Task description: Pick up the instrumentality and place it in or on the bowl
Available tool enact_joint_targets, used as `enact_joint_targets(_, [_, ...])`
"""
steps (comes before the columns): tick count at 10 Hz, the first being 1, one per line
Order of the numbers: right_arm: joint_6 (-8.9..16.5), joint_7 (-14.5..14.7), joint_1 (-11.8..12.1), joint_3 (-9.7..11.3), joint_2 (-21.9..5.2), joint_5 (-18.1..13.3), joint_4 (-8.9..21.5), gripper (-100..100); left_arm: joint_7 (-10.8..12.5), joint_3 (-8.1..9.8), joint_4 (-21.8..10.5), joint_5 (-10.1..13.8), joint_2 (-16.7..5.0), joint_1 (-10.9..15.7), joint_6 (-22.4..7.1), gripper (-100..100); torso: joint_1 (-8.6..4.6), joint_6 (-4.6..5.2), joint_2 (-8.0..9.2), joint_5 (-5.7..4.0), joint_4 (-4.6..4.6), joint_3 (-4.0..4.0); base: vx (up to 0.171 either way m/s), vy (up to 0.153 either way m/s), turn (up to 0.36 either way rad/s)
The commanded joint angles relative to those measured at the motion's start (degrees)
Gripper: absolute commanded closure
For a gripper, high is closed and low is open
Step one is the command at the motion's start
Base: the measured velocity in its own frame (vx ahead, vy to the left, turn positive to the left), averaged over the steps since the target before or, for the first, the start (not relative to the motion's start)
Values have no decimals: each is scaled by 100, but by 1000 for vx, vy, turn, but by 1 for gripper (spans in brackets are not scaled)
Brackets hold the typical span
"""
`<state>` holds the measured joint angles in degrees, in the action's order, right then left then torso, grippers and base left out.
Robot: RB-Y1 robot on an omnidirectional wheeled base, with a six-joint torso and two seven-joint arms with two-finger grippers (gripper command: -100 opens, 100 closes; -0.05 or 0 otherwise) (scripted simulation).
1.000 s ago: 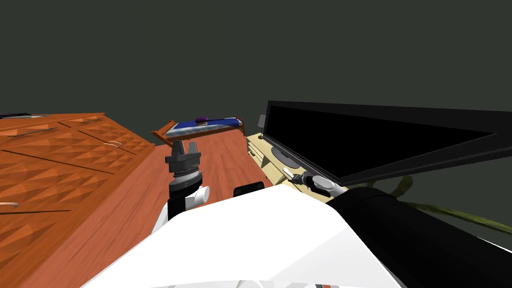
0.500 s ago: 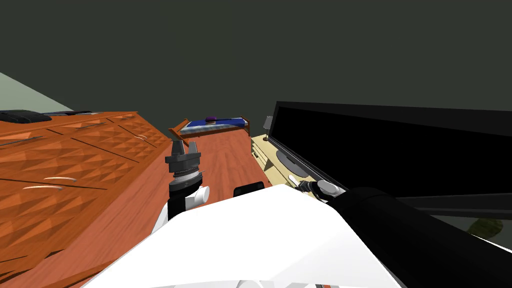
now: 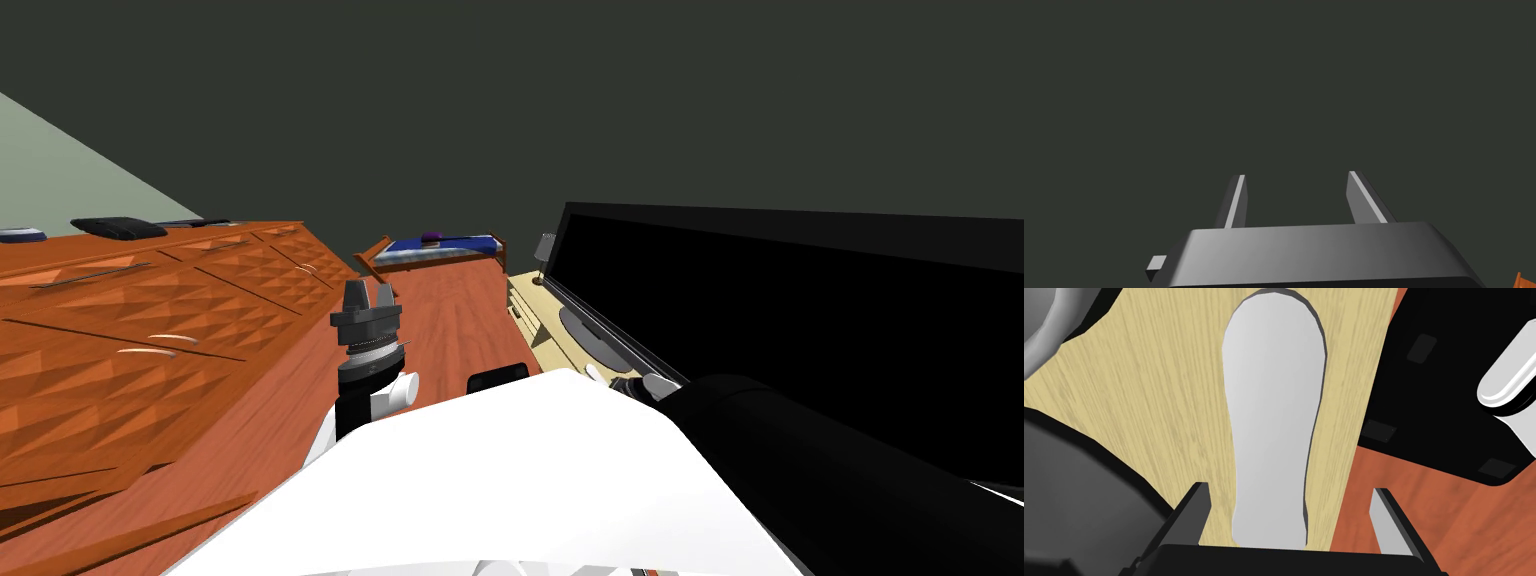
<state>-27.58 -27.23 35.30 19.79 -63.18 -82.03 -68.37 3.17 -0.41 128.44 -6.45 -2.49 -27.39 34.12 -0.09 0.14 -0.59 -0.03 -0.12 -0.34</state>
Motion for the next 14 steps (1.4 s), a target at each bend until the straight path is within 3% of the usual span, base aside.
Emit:
enact_joint_targets(1, [-70, -91, 18, 139, 13, -132, 201, -100, 0, 0, 0, 0, 0, 0, 0, 0, 0, 0, 0, 0, 0, 0, 76, -11, 166])
enact_joint_targets(3, [-104, -176, 54, 269, 35, -248, 331, -100, 0, 0, 0, 0, 0, 0, 0, 0, 0, 1, -2, 0, -1, -1, 78, -21, 124])
enact_joint_targets(4, [-76, -149, 100, 220, 3, -212, 231, -100, 0, 0, 0, 0, 0, 0, 0, 0, 1, 2, -2, 1, 0, -1, 33, -9, 14])
enact_joint_targets(5, [-71, -181, 106, 228, -2, -221, 227, 0, 0, 0, 0, 0, 0, 0, 0, 0, 6, 3, 10, 1, 2, 5, 6, -2, -1])
enact_joint_targets(6, [35, -52, 46, 290, 192, -183, 401, -100, 0, 0, 0, 0, 0, 0, 0, 0, 9, 4, 21, 2, 4, 12, 2, -19, 77])
enact_joint_targets(8, [168, 106, -27, 368, 434, -136, 619, -100, 0, 0, 0, 0, 0, 0, 0, 0, -3, 4, 30, -1, 7, 17, -8, -37, 76])
enact_joint_targets(9, [116, 23, 9, 348, 335, -167, 512, -100, 0, 0, 0, 0, 0, 0, 0, 0, -4, 3, 31, -1, 7, 18, -2, -16, 16])
enact_joint_targets(10, [142, 18, 8, 358, 345, -170, 514, 100, 0, 0, 0, 0, 0, 0, 0, 0, 2, 4, 30, 1, 7, 17, 0, 0, 0])
enact_joint_targets(14, [137, 16, 9, 357, 346, -168, 512, 100, 0, 0, 0, 0, 0, 0, 0, 0, 6, 3, 29, 2, 7, 17, 0, 0, 0])
